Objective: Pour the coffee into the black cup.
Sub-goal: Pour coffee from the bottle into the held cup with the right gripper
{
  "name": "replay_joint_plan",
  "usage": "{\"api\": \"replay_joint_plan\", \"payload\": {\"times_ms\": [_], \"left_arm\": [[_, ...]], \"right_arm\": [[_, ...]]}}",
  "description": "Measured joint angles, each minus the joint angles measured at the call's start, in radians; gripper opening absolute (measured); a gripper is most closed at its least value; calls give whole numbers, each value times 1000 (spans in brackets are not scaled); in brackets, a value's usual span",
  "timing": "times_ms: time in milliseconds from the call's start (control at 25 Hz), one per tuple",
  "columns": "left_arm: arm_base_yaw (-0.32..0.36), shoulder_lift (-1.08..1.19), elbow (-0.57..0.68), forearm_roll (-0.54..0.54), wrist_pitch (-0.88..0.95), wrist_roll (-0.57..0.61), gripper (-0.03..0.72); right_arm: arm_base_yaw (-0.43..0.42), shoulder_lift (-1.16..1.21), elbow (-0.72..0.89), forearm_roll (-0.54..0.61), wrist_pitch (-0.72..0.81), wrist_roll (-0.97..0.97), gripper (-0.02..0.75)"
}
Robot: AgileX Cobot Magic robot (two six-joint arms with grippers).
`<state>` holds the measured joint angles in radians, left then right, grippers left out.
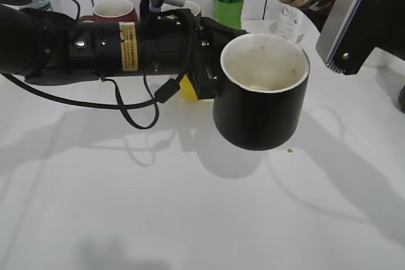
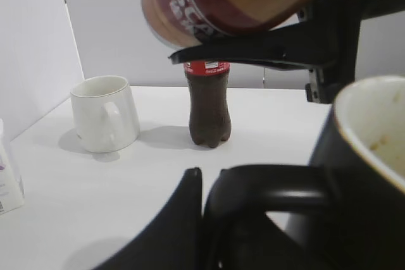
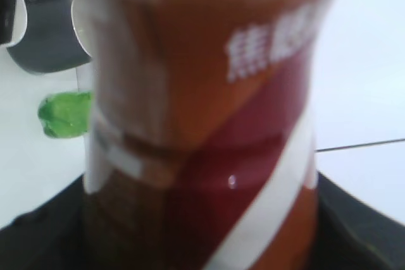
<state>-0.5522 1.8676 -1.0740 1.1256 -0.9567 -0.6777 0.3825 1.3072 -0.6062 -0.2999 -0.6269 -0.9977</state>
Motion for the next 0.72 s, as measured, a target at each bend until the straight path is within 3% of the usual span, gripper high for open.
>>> {"api": "replay_joint_plan", "payload": {"times_ms": [720], "left_arm": [[0,0,0,1,0,-27,42]], "right_arm": [[0,0,0,0,0,-207,526]]}}
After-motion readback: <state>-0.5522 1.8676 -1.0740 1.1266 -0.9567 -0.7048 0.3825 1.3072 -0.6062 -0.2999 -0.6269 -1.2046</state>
